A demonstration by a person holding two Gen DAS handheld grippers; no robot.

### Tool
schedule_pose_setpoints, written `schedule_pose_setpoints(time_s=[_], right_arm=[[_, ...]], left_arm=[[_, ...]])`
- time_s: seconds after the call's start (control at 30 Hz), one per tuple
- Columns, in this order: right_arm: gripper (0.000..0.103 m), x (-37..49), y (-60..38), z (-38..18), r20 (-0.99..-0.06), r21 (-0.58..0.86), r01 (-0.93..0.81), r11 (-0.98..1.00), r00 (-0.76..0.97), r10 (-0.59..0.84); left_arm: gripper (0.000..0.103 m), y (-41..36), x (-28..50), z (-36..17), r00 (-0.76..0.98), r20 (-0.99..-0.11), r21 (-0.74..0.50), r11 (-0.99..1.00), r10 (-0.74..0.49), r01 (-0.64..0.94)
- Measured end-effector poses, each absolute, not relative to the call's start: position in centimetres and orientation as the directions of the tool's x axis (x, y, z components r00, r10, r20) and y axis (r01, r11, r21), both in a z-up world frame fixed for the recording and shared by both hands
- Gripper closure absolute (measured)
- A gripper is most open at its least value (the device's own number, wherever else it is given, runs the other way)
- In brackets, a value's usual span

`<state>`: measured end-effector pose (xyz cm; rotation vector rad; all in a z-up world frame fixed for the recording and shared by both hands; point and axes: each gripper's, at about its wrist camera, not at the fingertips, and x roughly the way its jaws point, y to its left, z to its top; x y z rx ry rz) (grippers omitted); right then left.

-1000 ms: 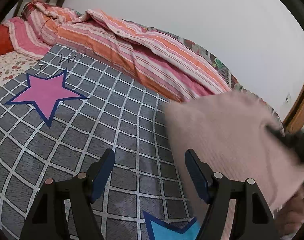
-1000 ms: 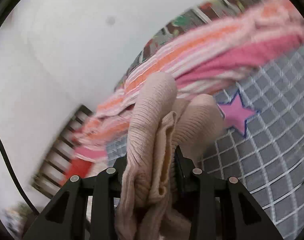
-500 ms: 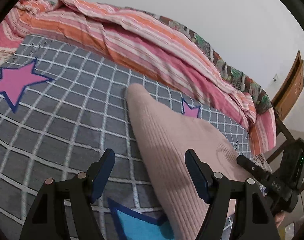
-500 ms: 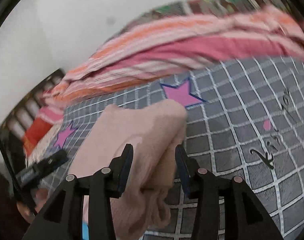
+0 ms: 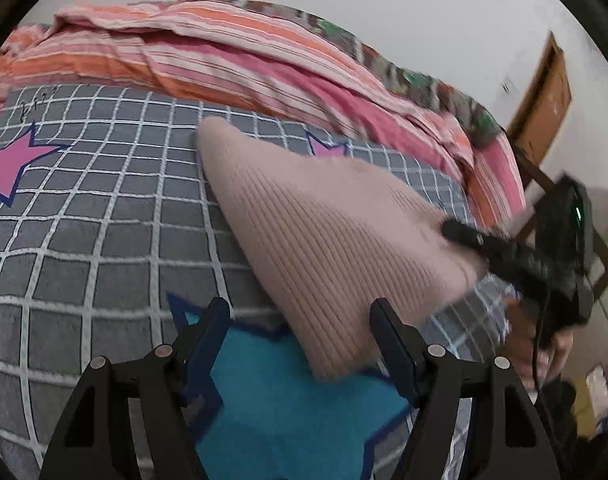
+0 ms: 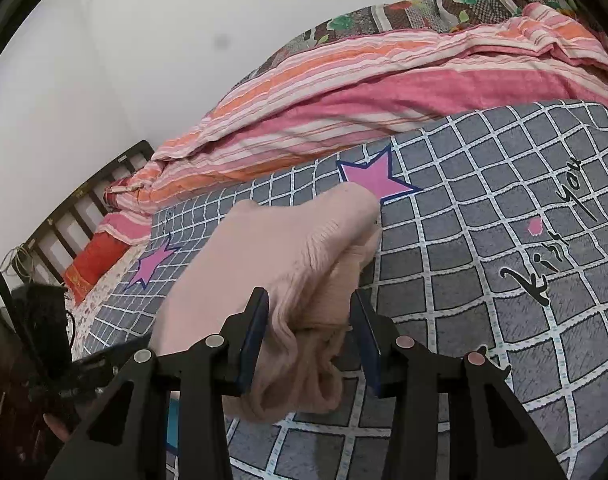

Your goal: Fold small clothes

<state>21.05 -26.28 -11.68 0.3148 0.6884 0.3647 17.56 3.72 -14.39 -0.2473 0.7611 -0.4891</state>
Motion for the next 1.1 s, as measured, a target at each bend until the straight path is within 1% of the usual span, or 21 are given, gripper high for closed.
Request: schedule_pose_setpoints(time_s=[0.1, 0.17, 0.23, 0.27, 0.33, 0.37, 0.4, 0.43, 0.5, 0.53, 0.63, 0.7, 0.73, 0.77, 0.8, 0.83, 0.93, 1.03, 1.1], right_arm=[[0.06, 20.9, -26.3, -11.6, -0.553, 0.401, -0.227, 0.888, 0.713, 0.432], [0.06, 20.8, -26.2, -11.6, -0.555, 0.393, -0.228, 0.891, 0.713, 0.427], [0.064, 20.7, -26.2, -11.6, -0.555, 0.395, -0.224, 0.891, 0.714, 0.426], [0.068, 20.8, -26.1, -11.6, -0.557, 0.395, -0.219, 0.892, 0.716, 0.422], [0.077, 20.7, -26.1, -11.5, -0.559, 0.386, -0.206, 0.899, 0.724, 0.405], [0.082, 20.7, -26.1, -11.4, -0.556, 0.385, -0.204, 0.9, 0.727, 0.403], [0.087, 20.8, -26.1, -11.3, -0.555, 0.388, -0.206, 0.898, 0.726, 0.406], [0.09, 20.8, -26.0, -11.3, -0.552, 0.392, -0.209, 0.896, 0.725, 0.411], [0.091, 21.0, -25.9, -11.3, -0.552, 0.399, -0.211, 0.892, 0.721, 0.418], [0.091, 21.0, -25.7, -11.3, -0.554, 0.401, -0.213, 0.891, 0.719, 0.42], [0.085, 21.3, -25.2, -11.7, -0.565, 0.41, -0.223, 0.884, 0.699, 0.439], [0.084, 21.4, -25.1, -11.9, -0.566, 0.416, -0.219, 0.883, 0.697, 0.44], [0.084, 21.5, -25.1, -12.0, -0.568, 0.417, -0.216, 0.883, 0.696, 0.439], [0.09, 21.5, -25.1, -12.0, -0.568, 0.417, -0.216, 0.883, 0.696, 0.439], [0.093, 21.4, -25.1, -12.0, -0.568, 0.417, -0.216, 0.883, 0.697, 0.438], [0.093, 21.0, -25.1, -11.6, -0.54, 0.42, -0.224, 0.879, 0.717, 0.44], [0.095, 20.8, -24.9, -11.2, -0.52, 0.425, -0.245, 0.872, 0.722, 0.456], [0.095, 20.9, -24.2, -11.3, -0.532, 0.408, -0.262, 0.874, 0.71, 0.461], [0.094, 21.0, -23.8, -11.5, -0.551, 0.387, -0.268, 0.883, 0.7, 0.454]], left_arm=[[0.032, 3.0, 16.6, -14.6, 0.593, -0.615, -0.353, 0.854, -0.52, 0.382], [0.032, 2.3, 16.0, -14.8, 0.6, -0.634, -0.293, 0.869, -0.488, 0.398], [0.032, 1.5, 15.6, -14.7, 0.625, -0.644, -0.223, 0.889, -0.442, 0.399], [0.032, 1.3, 15.4, -14.7, 0.636, -0.643, -0.202, 0.896, -0.426, 0.396], [0.036, 1.0, 15.1, -14.5, 0.678, -0.624, -0.159, 0.913, -0.388, 0.376], [0.042, 0.9, 15.0, -14.5, 0.685, -0.619, -0.151, 0.914, -0.385, 0.377], [0.053, 0.7, 15.0, -14.5, 0.684, -0.617, -0.149, 0.911, -0.389, 0.384], [0.057, 0.8, 14.9, -14.5, 0.685, -0.611, -0.155, 0.909, -0.396, 0.387], [0.069, 1.1, 14.7, -14.3, 0.688, -0.598, -0.174, 0.904, -0.412, 0.39], [0.071, 1.1, 14.6, -14.2, 0.69, -0.593, -0.179, 0.904, -0.414, 0.389], [0.079, 1.2, 14.6, -14.3, 0.705, -0.581, -0.175, 0.908, -0.407, 0.38], [0.085, 1.5, 14.6, -14.2, 0.708, -0.574, -0.186, 0.907, -0.412, 0.377], [0.085, 1.8, 14.8, -14.1, 0.707, -0.569, -0.2, 0.905, -0.42, 0.376], [0.086, 2.0, 14.9, -14.1, 0.708, -0.565, -0.209, 0.903, -0.424, 0.374], [0.087, 2.5, 15.0, -13.9, 0.71, -0.558, -0.223, 0.902, -0.429, 0.369], [0.087, 3.0, 15.1, -13.8, 0.716, -0.551, -0.23, 0.903, -0.428, 0.363], [0.087, 3.8, 15.2, -13.4, 0.734, -0.539, -0.222, 0.911, -0.413, 0.349], [0.087, 4.7, 15.7, -13.4, 0.73, -0.54, -0.255, 0.908, -0.419, 0.333], [0.084, 4.7, 15.8, -13.7, 0.698, -0.555, -0.285, 0.892, -0.453, 0.352]])
